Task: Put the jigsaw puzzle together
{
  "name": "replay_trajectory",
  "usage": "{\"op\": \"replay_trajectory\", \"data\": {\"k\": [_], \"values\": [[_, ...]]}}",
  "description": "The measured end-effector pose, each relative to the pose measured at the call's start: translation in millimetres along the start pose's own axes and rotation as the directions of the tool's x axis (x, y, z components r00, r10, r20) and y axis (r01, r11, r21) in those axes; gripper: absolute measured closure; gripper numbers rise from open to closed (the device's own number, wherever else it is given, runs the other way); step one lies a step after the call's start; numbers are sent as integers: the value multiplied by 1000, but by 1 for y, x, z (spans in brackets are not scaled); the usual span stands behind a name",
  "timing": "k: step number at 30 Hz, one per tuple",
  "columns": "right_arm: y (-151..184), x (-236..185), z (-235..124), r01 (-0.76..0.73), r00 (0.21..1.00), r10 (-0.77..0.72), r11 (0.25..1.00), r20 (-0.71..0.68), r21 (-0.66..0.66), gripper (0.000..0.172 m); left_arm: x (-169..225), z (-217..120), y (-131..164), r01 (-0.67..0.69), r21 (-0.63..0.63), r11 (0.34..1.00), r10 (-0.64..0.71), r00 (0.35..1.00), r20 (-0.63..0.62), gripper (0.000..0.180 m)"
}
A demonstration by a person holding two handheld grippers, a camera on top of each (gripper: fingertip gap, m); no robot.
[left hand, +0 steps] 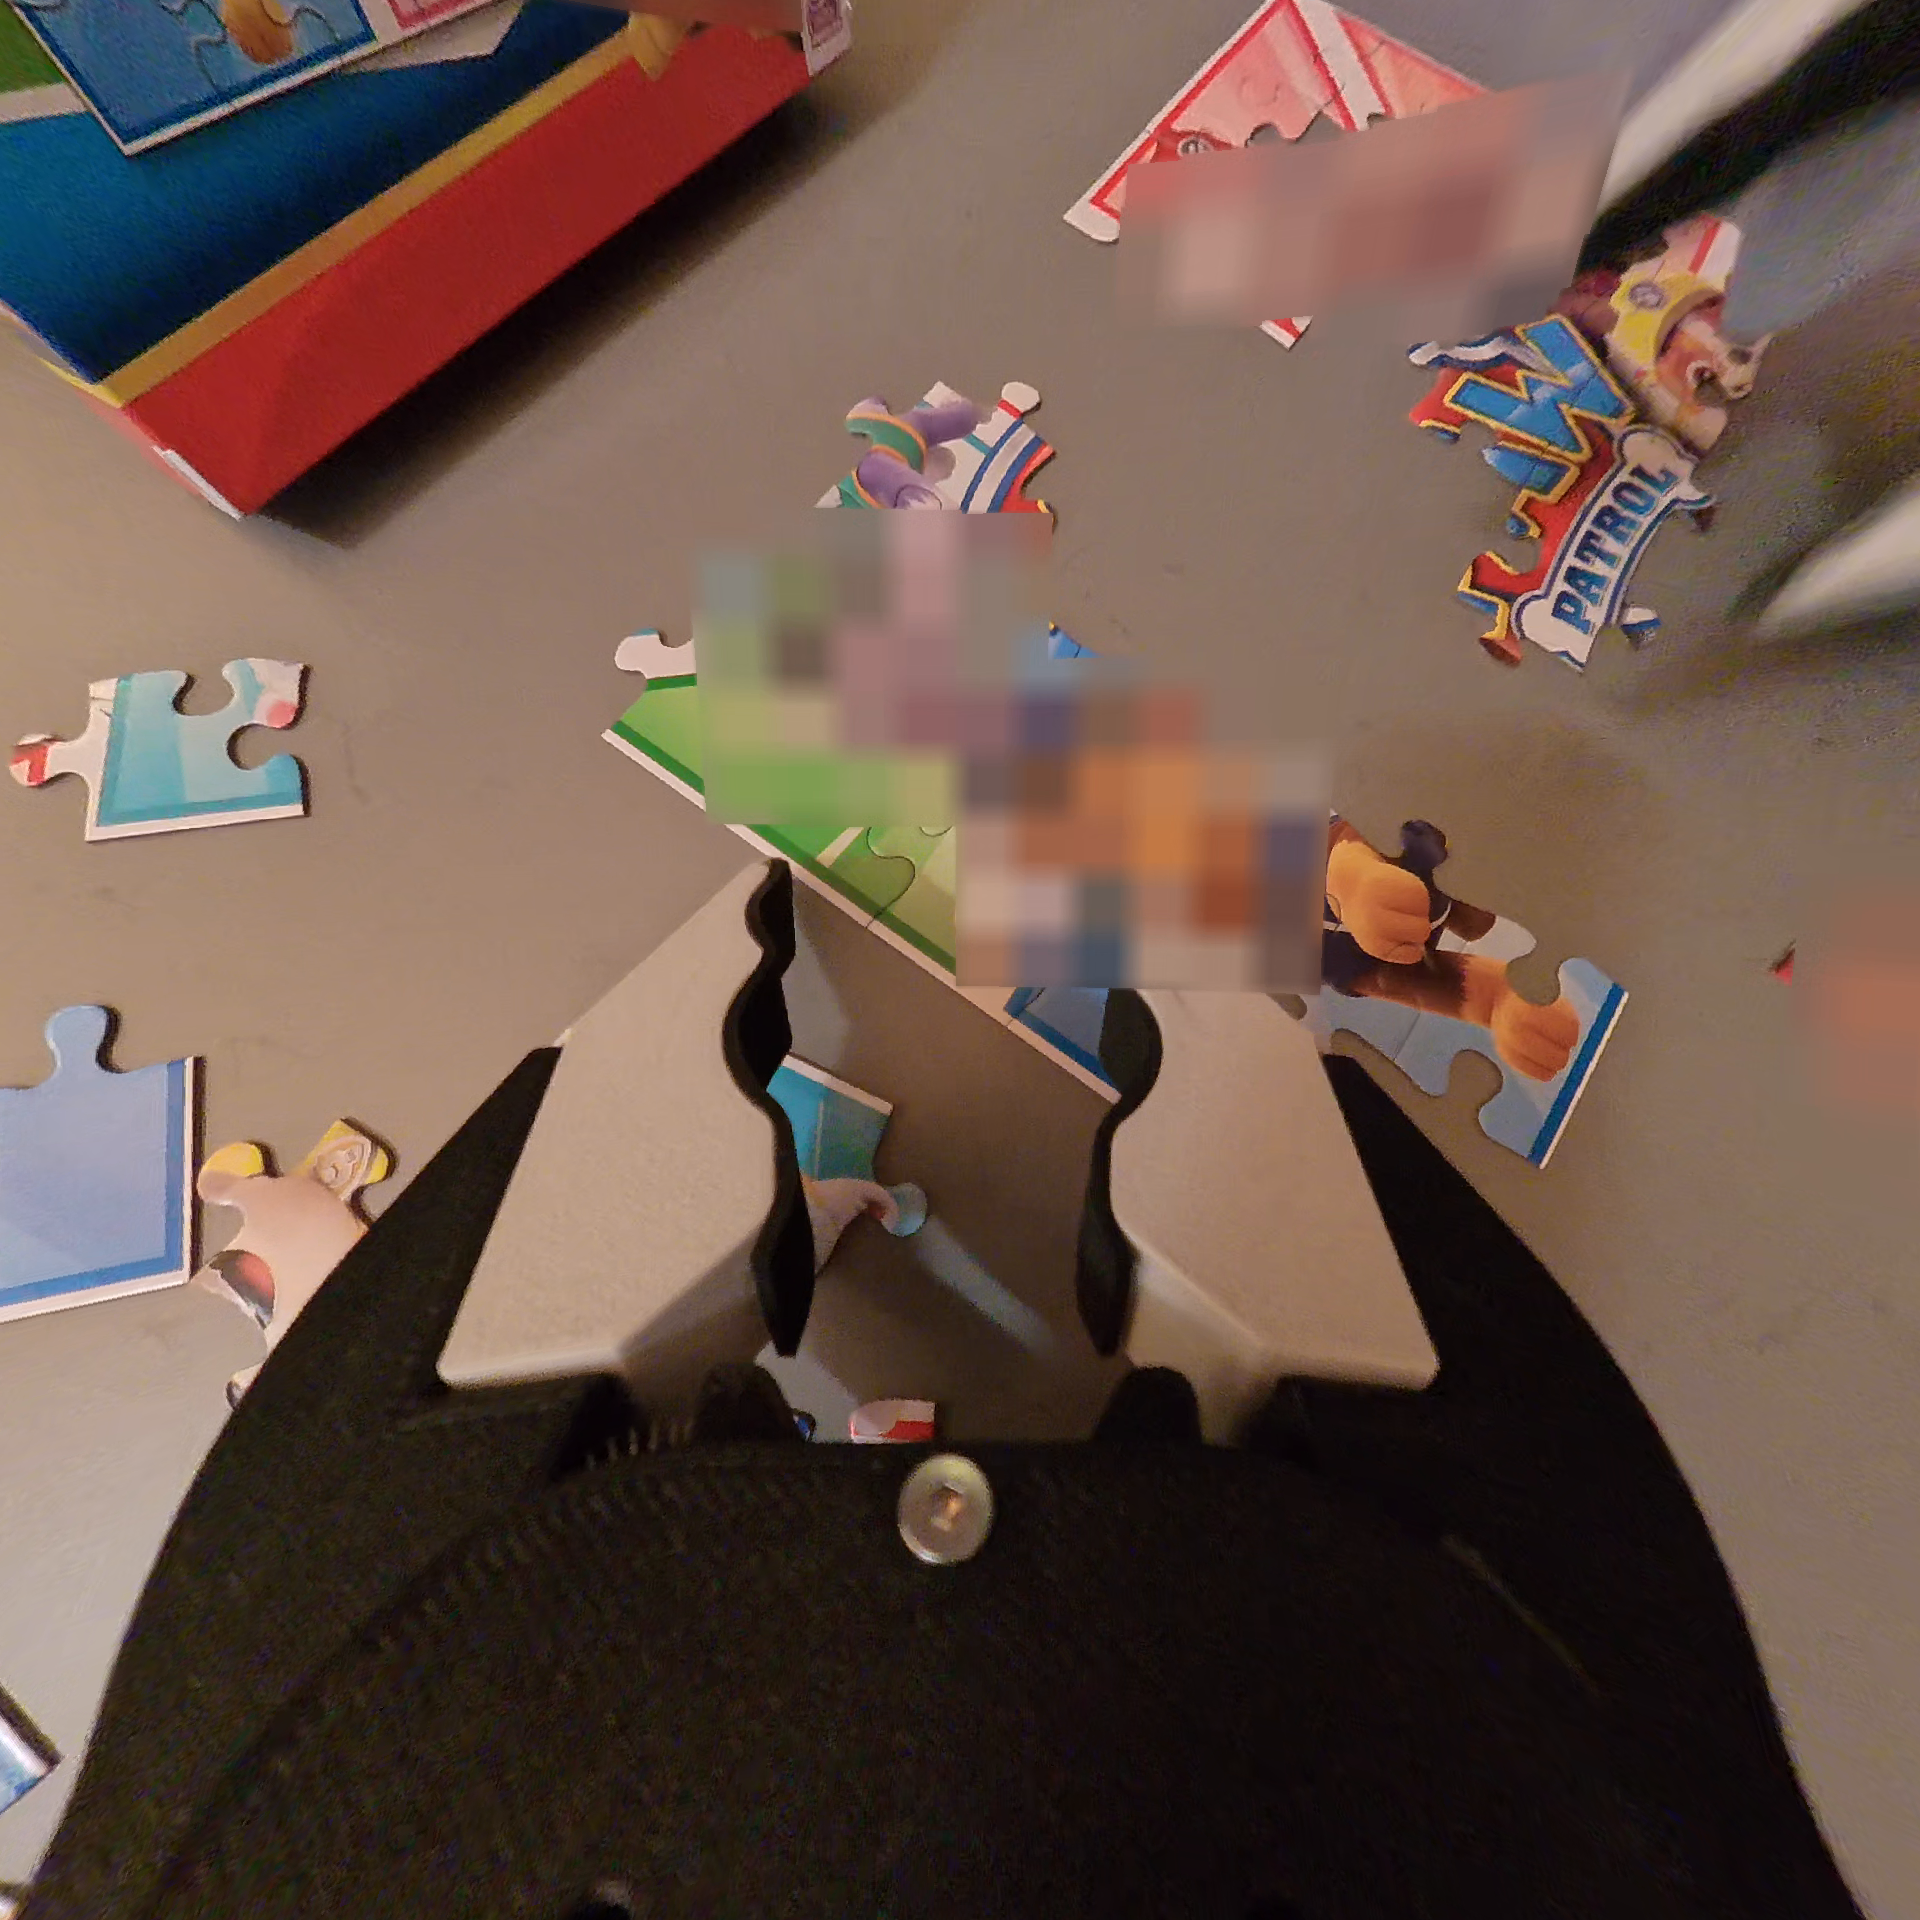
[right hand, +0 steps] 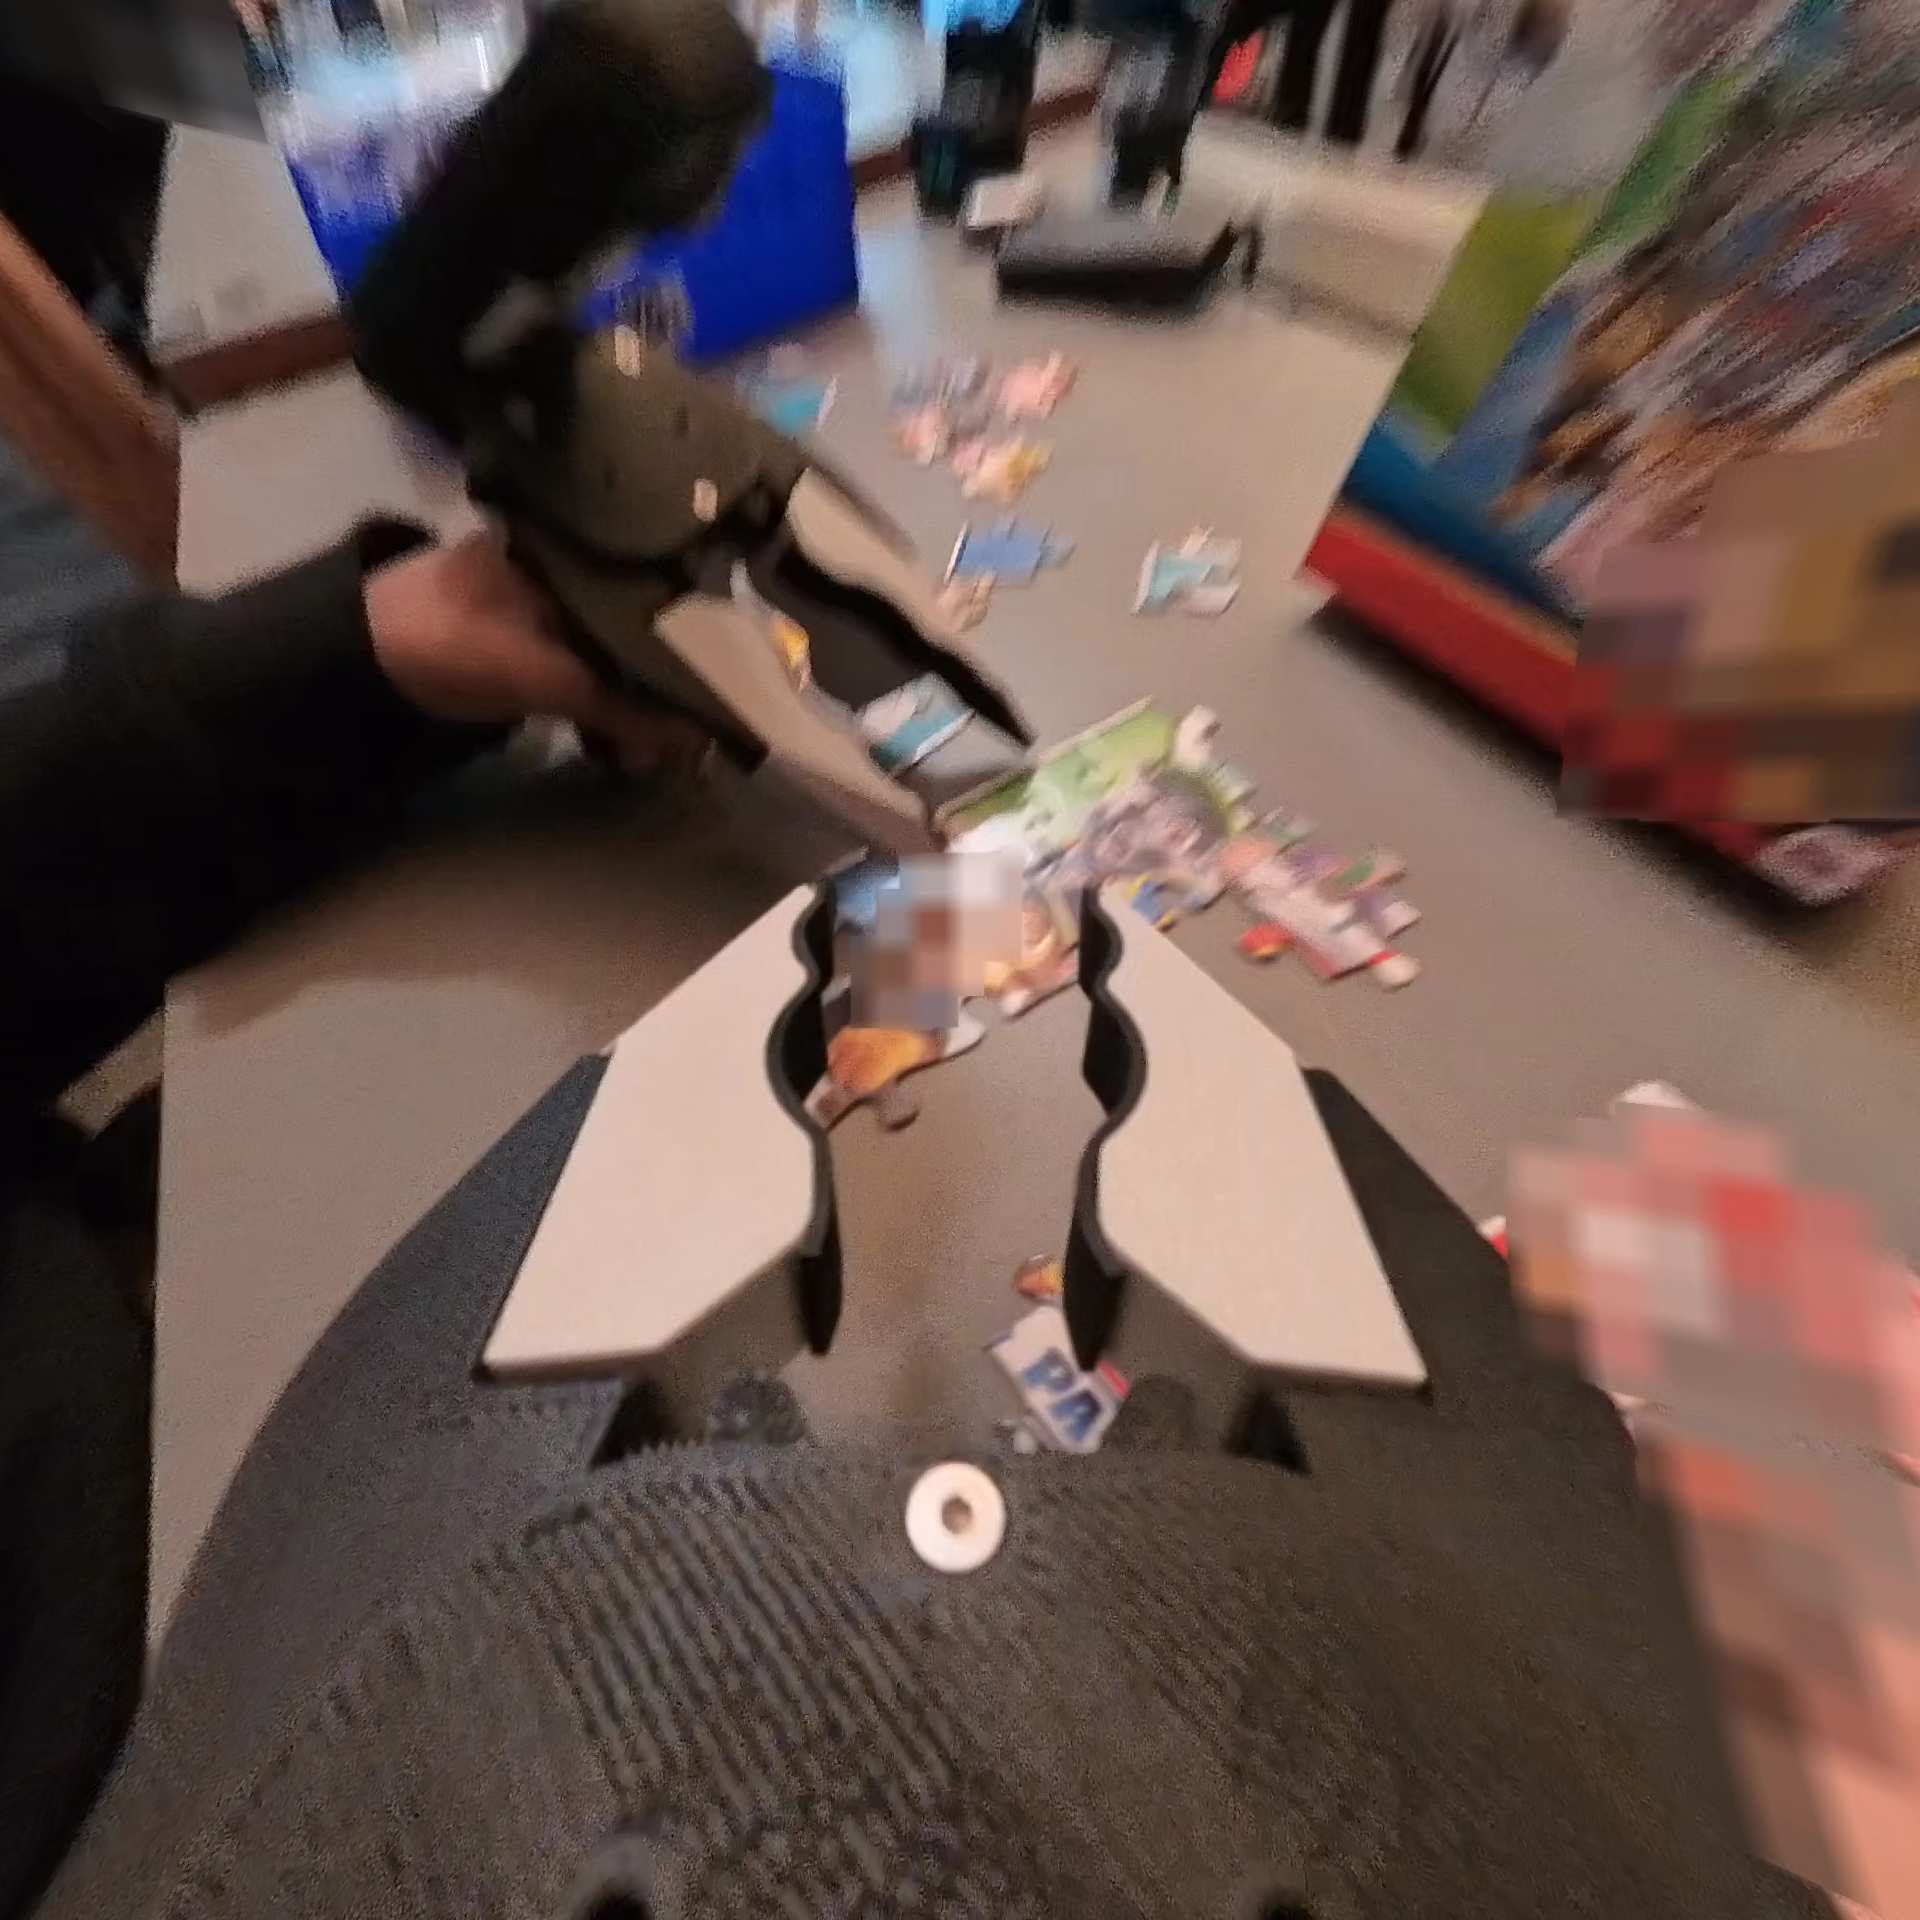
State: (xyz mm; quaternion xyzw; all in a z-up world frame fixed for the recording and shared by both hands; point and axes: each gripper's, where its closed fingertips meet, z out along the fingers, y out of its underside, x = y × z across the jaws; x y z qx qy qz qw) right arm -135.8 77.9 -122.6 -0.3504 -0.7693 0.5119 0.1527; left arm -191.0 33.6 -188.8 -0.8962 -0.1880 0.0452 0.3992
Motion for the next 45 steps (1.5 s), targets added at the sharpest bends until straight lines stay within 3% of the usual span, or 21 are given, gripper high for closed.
{"op": "replay_trajectory", "data": {"k": [3, 7, 13, 18, 26, 31, 34, 37, 40, 45], "values": [[33, -10, 28, 39, 999, -45, 972, -21, -231, 116, 0, 1, 2, -9, -14, 1000, 9, 1000, 8, 124], [55, -13, 42, 111, 989, -139, 926, -52, -360, 114, 3, 3, 5, -20, -36, 999, 20, 1000, 7, 124], [60, -31, 40, 87, 996, -90, 928, 7, -363, 114, 19, -5, 12, 25, -77, 997, -25, 1000, -5, 129], [64, -52, 35, 85, 996, -72, 927, 51, -365, 116, 38, -16, 24, 49, -29, 998, -48, 999, 19, 132], [66, -49, 26, -4, 999, 16, 937, 31, -349, 131, 59, -25, 34, 28, -146, 989, -31, 999, -13, 135], [66, -49, 21, -68, 995, 88, 943, 46, -325, 128, 69, -29, 38, 26, -188, 982, -36, 998, -50, 135], [64, -44, 18, -31, 999, 38, 944, 14, -329, 125, 73, -32, 39, 33, -201, 979, -48, 996, -72, 136], [25, -11, -9, 2, 990, -22, 991, -142, -137, 123, 66, -40, 29, 33, -150, 988, -40, 998, -41, 135], [-17, 24, -57, -27, 969, 55, 993, -240, 118, 121, 50, -49, 11, 52, -26, 998, -52, 999, 4, 135], [-17, 75, -105, -2, 935, 111, 952, -336, 307, 125, 22, -51, -22, 121, 157, 980, -125, 992, 19, 135]]}}
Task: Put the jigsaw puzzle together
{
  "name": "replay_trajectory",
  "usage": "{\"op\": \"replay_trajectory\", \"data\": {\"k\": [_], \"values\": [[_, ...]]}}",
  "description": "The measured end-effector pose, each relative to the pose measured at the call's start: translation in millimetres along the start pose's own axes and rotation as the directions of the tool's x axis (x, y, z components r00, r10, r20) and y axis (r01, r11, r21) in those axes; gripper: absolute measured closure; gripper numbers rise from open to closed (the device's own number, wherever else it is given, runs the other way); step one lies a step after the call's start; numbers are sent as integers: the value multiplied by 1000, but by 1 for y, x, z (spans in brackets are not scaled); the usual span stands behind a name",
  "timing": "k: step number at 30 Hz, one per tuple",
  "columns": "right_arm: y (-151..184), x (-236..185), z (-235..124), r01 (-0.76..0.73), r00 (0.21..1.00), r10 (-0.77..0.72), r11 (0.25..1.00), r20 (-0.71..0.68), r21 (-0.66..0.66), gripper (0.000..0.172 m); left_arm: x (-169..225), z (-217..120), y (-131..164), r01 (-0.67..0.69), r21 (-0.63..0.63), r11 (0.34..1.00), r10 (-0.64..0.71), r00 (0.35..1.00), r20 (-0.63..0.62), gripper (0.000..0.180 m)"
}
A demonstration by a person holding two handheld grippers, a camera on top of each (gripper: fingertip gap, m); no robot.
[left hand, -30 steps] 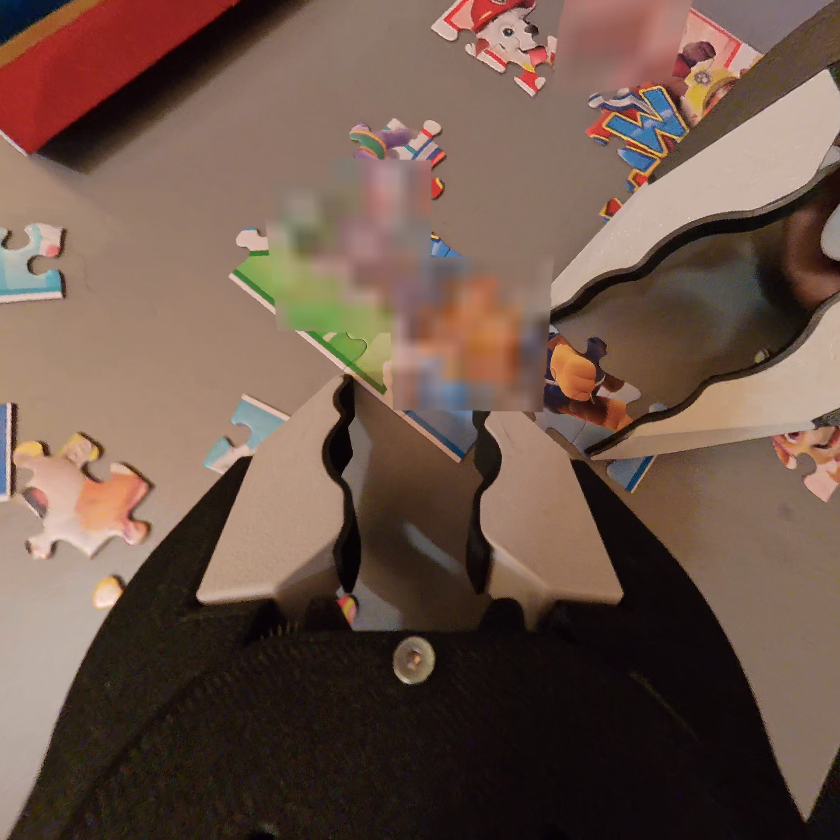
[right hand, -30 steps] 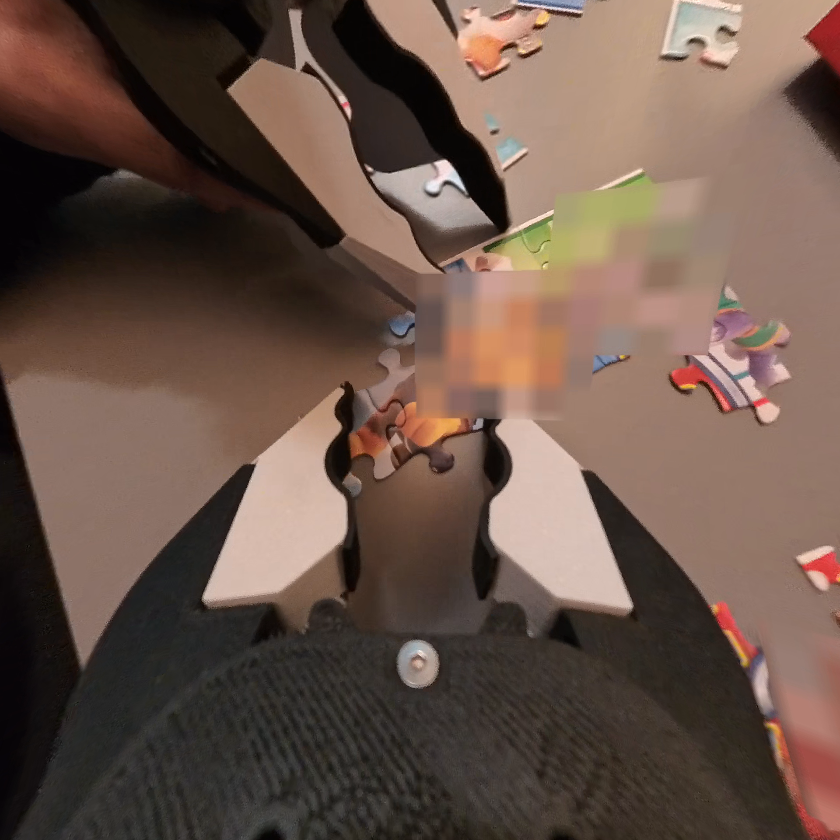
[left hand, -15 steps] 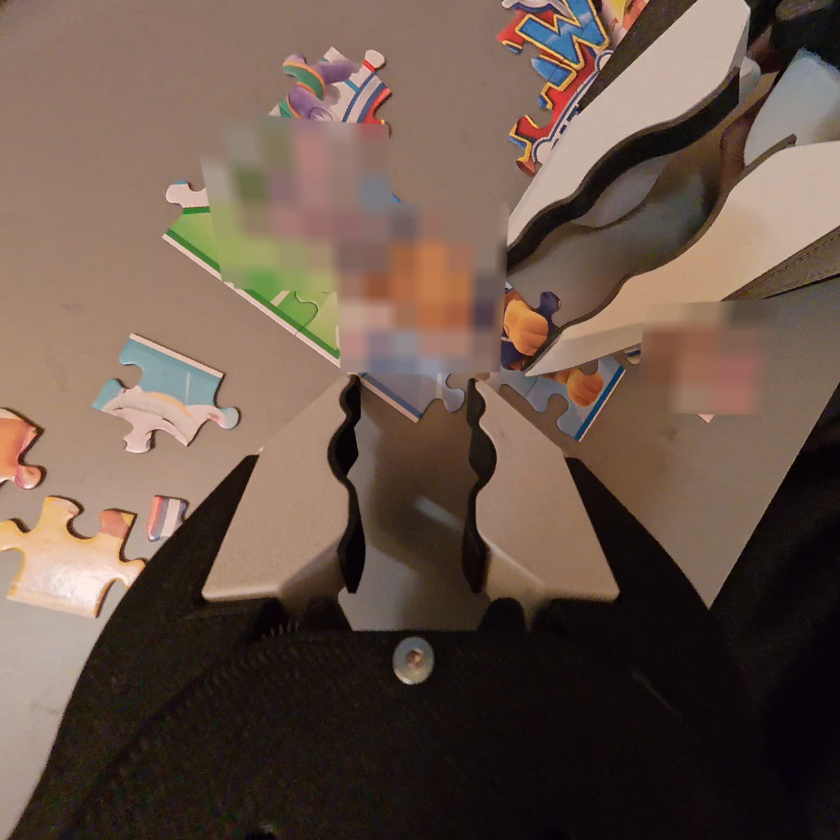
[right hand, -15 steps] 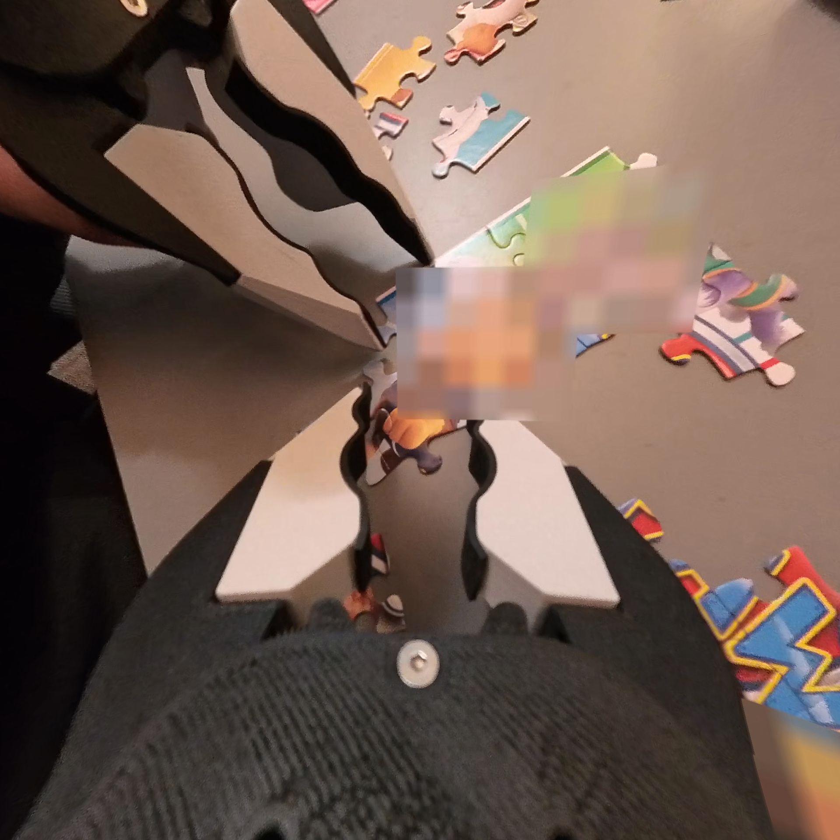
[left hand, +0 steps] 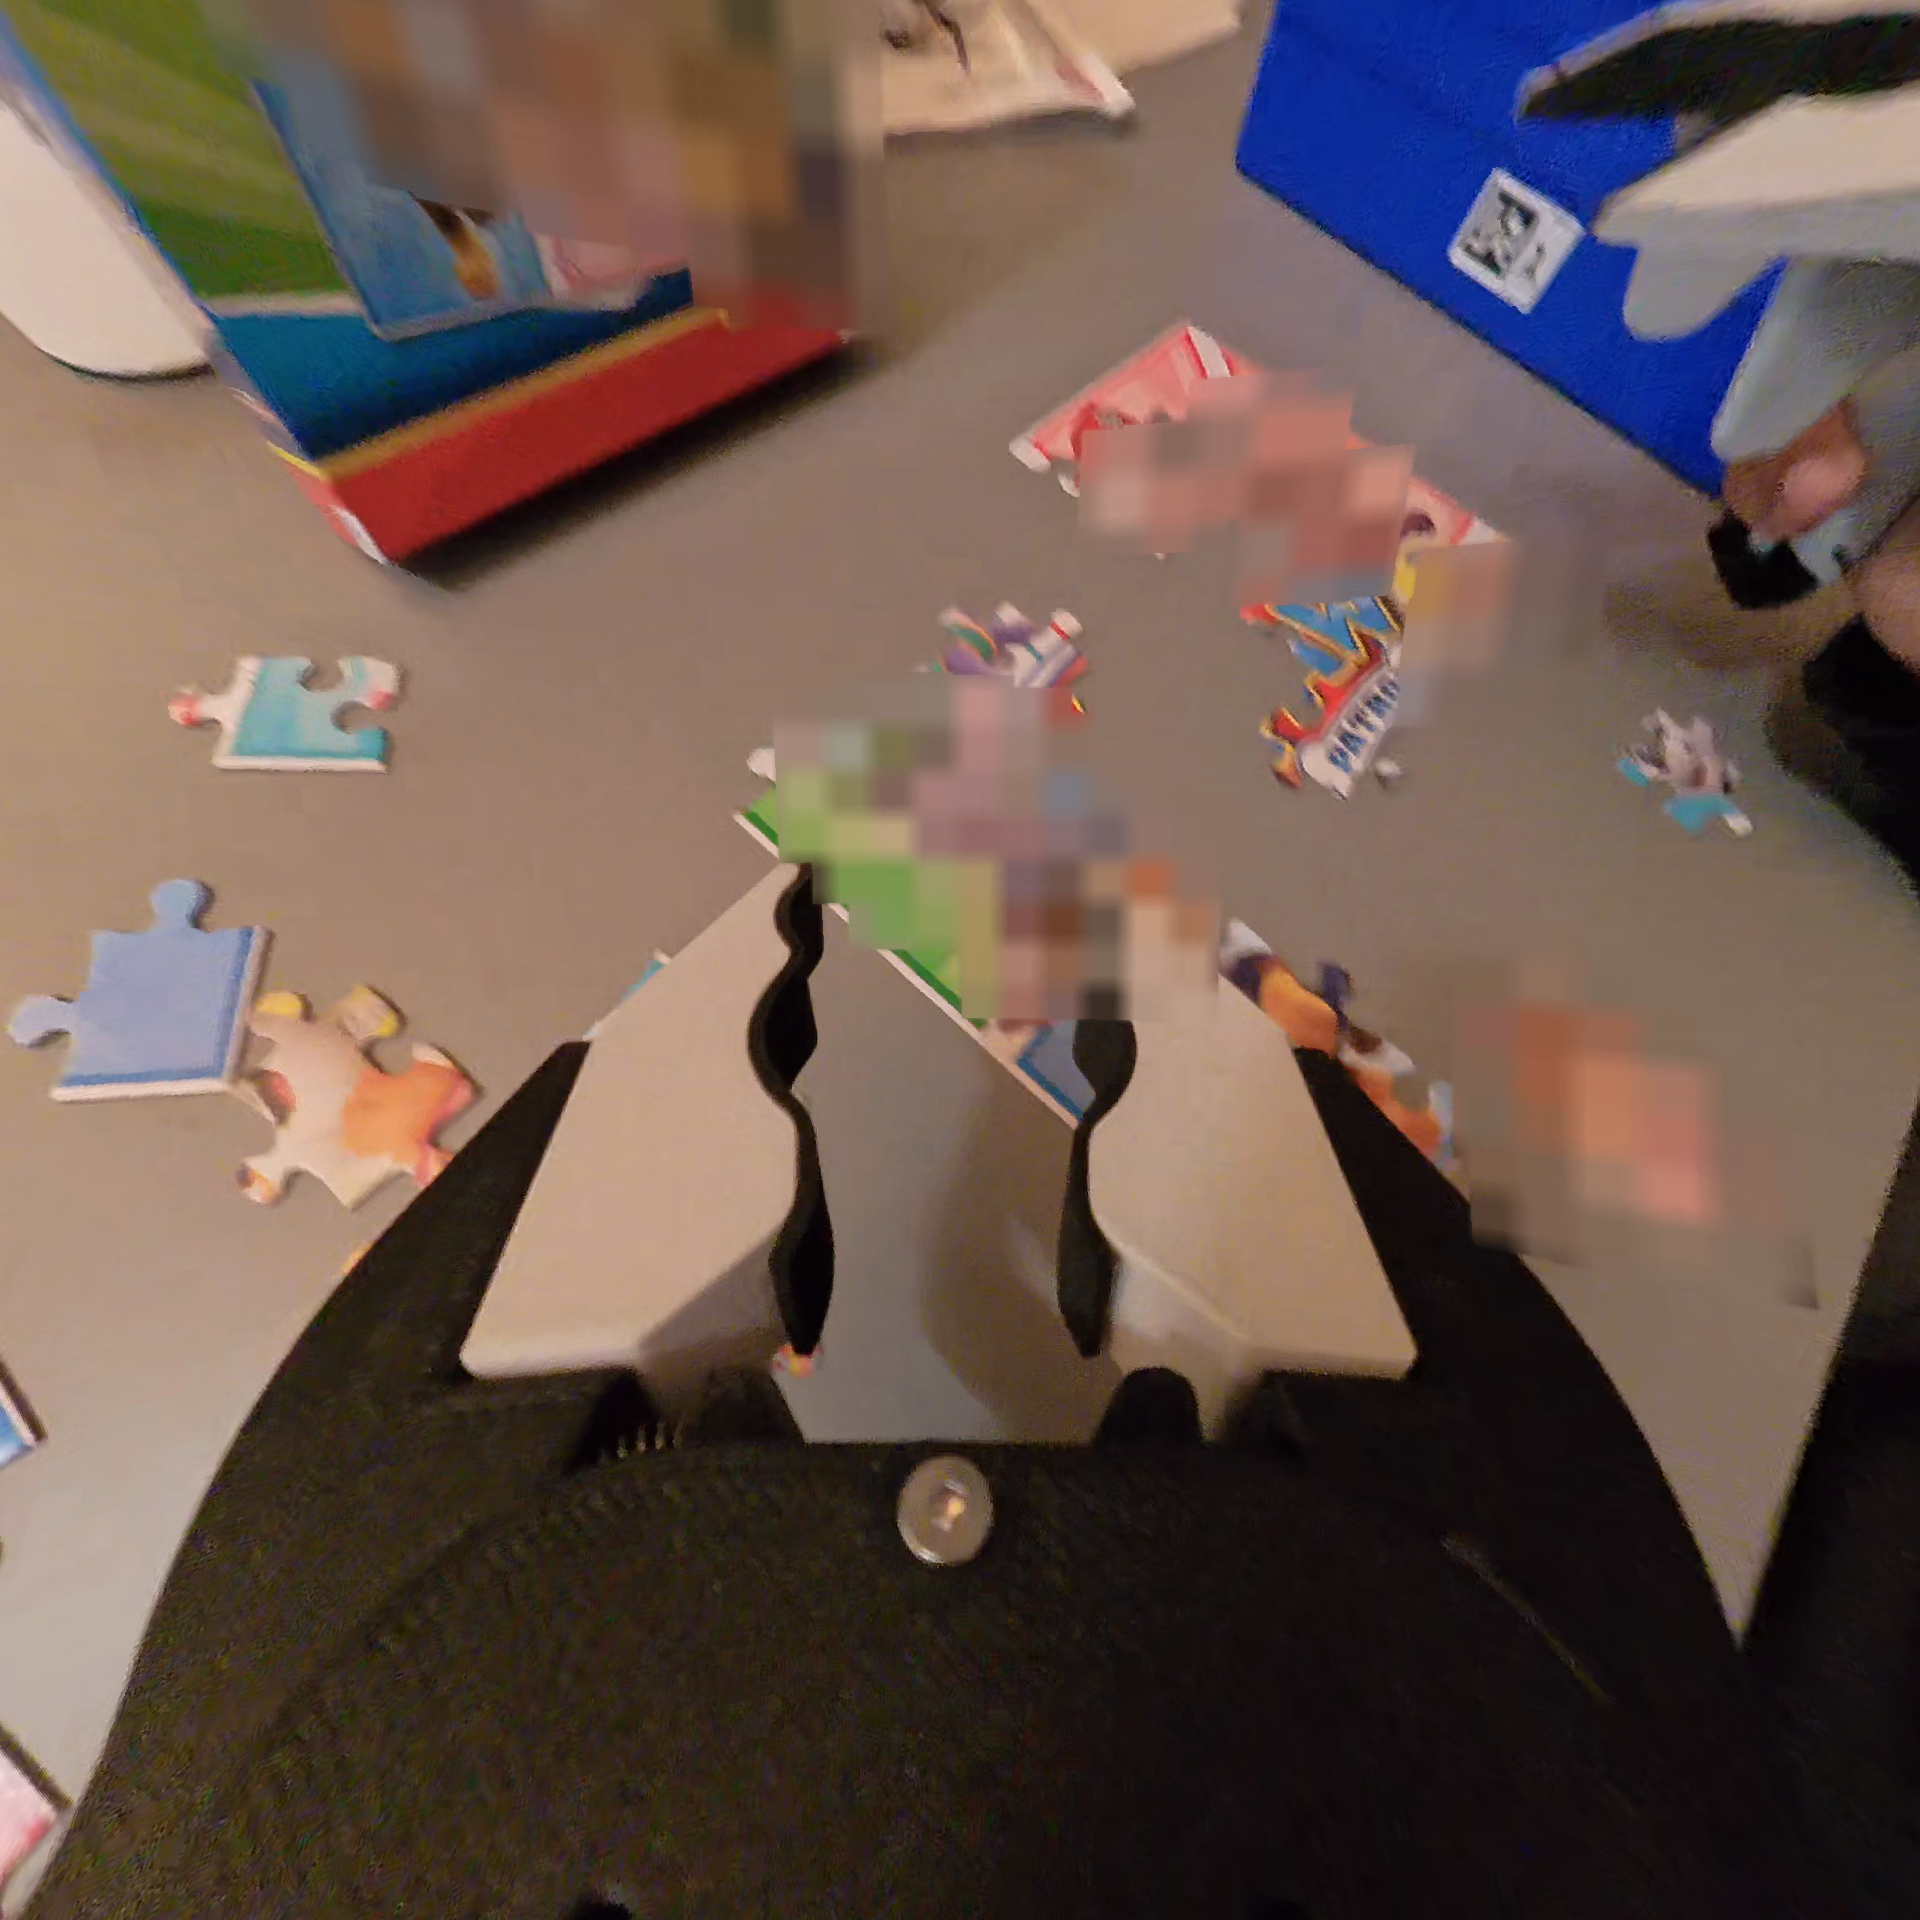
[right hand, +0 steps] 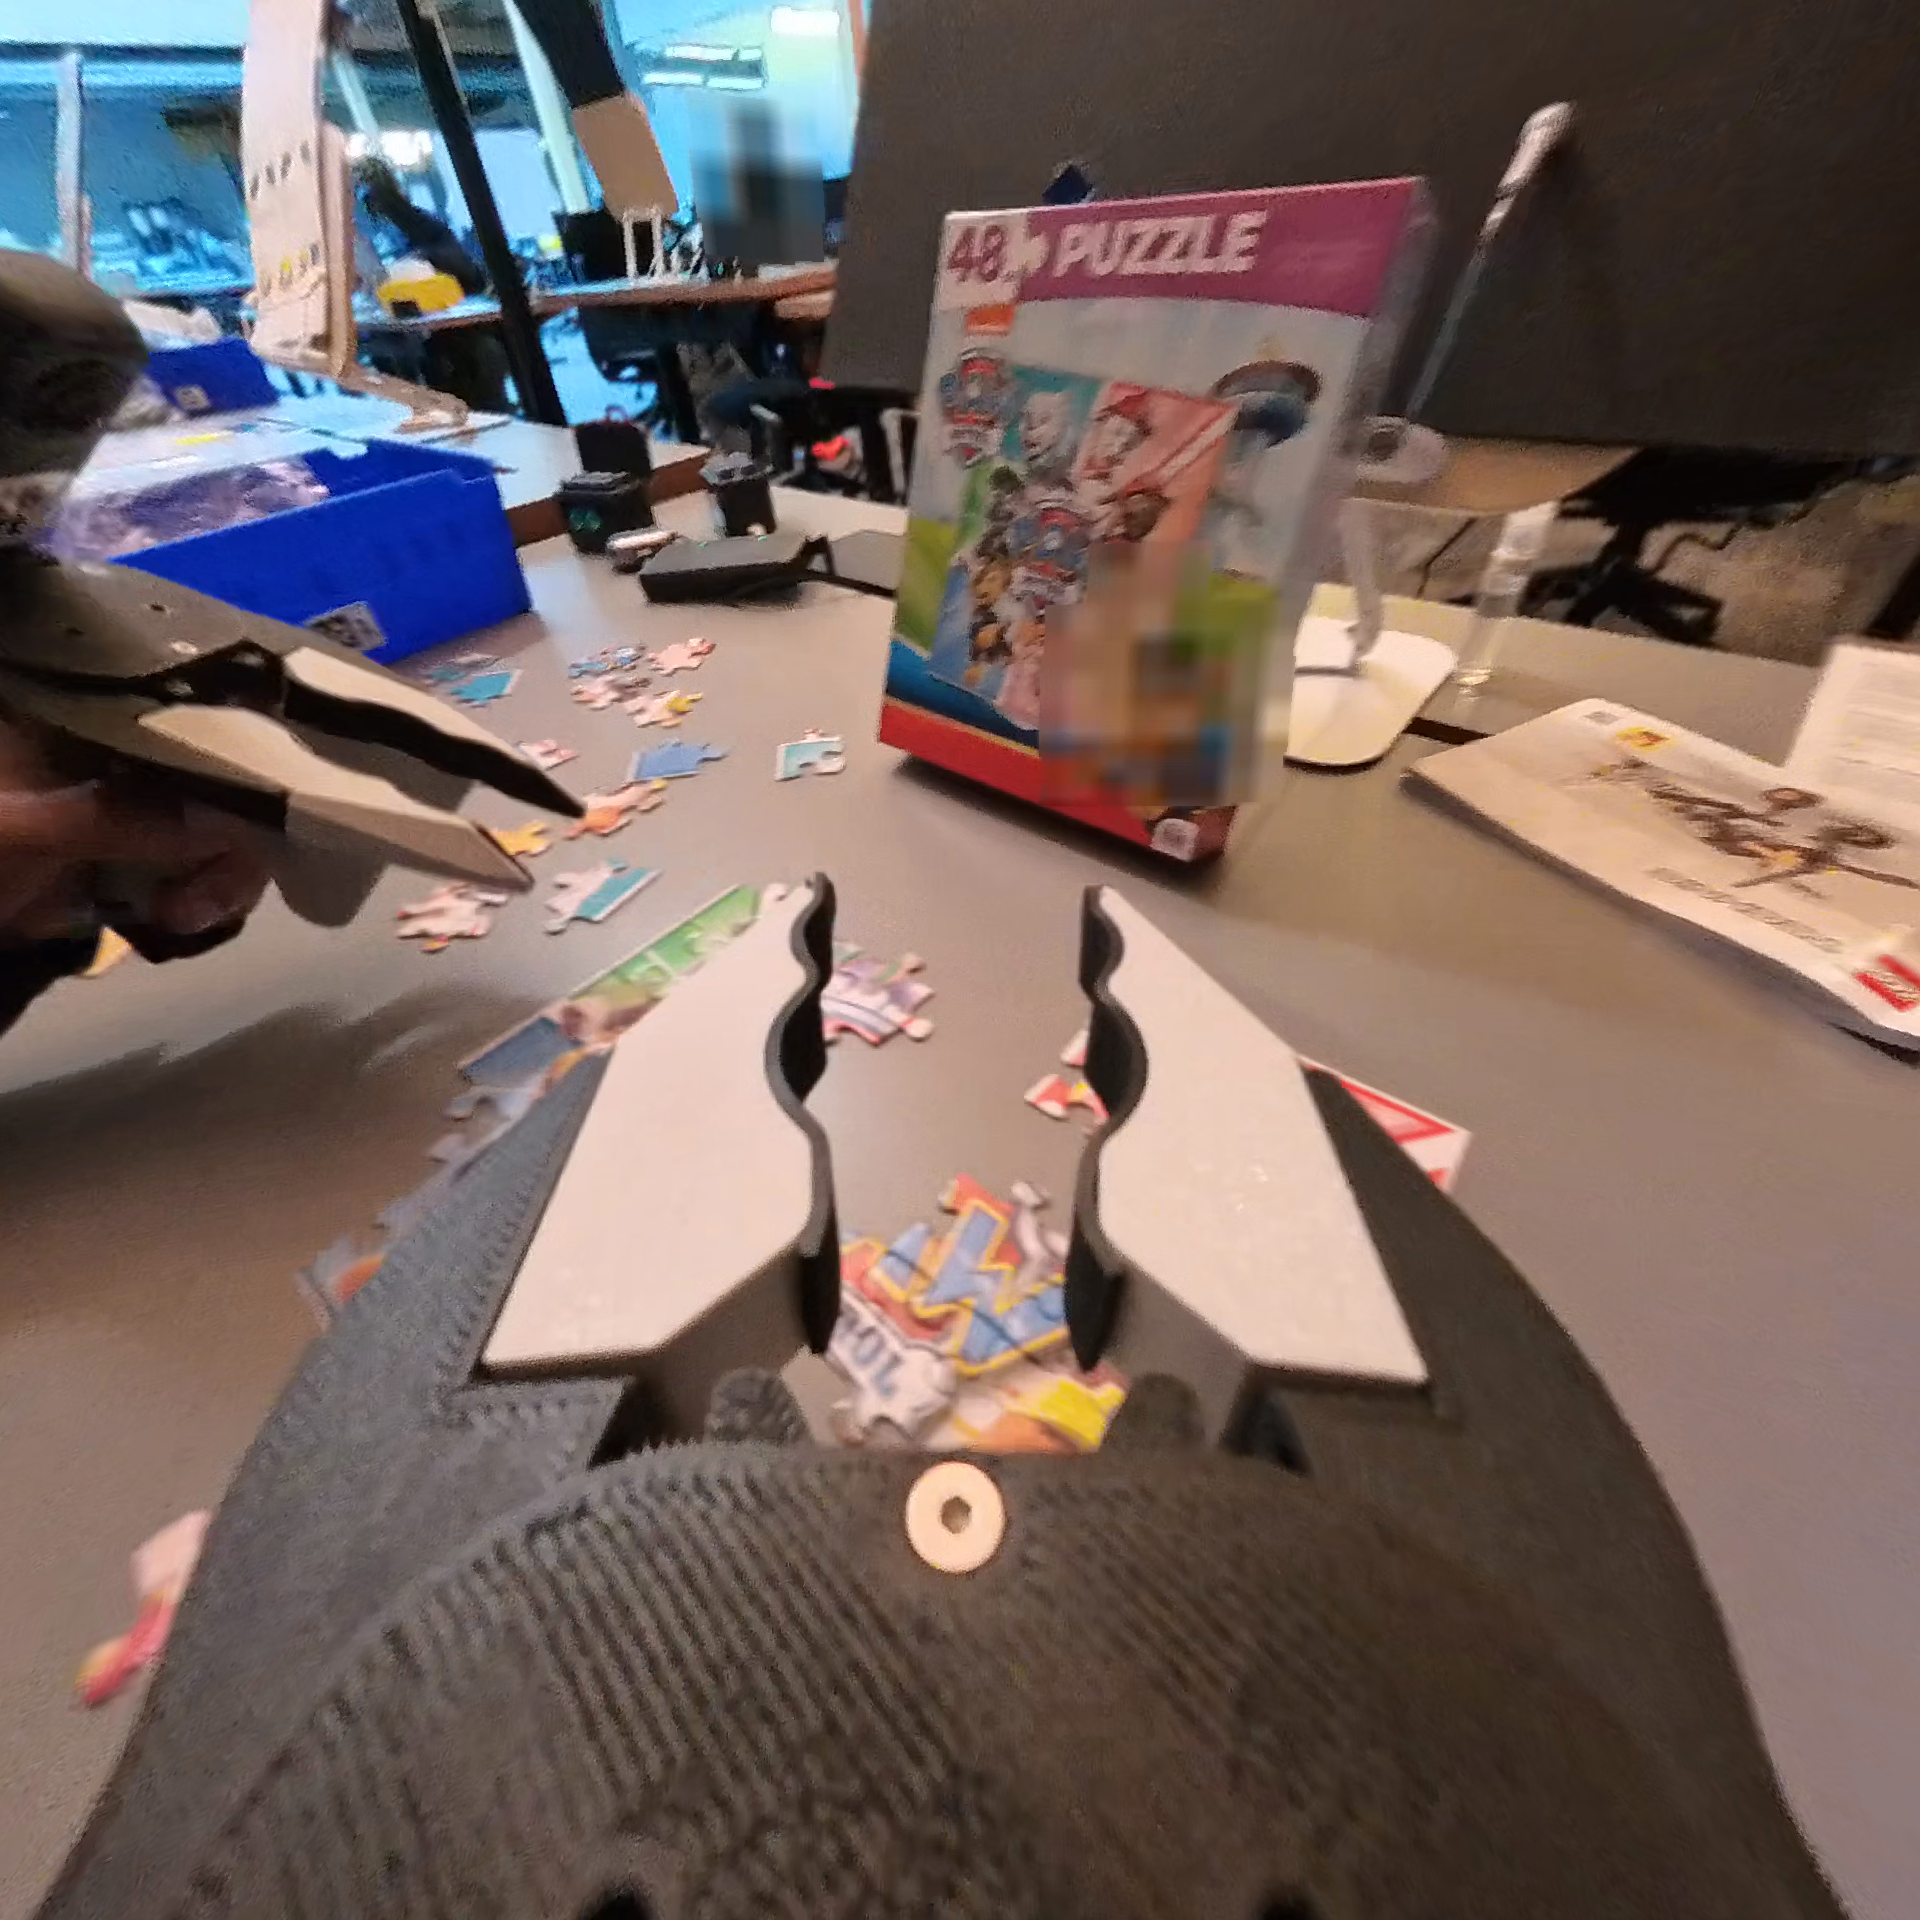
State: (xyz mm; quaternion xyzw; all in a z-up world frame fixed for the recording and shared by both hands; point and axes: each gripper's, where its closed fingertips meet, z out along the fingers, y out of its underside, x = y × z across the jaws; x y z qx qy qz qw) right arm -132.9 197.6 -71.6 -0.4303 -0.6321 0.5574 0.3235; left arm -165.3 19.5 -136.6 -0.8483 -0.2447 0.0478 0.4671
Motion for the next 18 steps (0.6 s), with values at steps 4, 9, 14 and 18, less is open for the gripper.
{"op": "replay_trajectory", "data": {"k": [4, 9, 14, 18], "values": [[11, 38, -27, 96, 979, -91, 995, -181, 23, 134, -32, 23, -15, 46, 34, 998, -47, 998, 33, 135], [4, 57, -58, 189, 944, -152, 976, -293, 104, 140, -57, 26, -24, 88, 127, 988, -95, 994, 55, 135], [18, 53, -47, 52, 985, -35, 994, -167, 97, 127, -65, 12, -20, 47, 185, 982, -66, 993, 99, 134], [25, 49, -42, 68, 986, -58, 996, -156, 56, 124, -81, 5, -25, 45, 223, 974, -85, 981, 177, 112]]}}
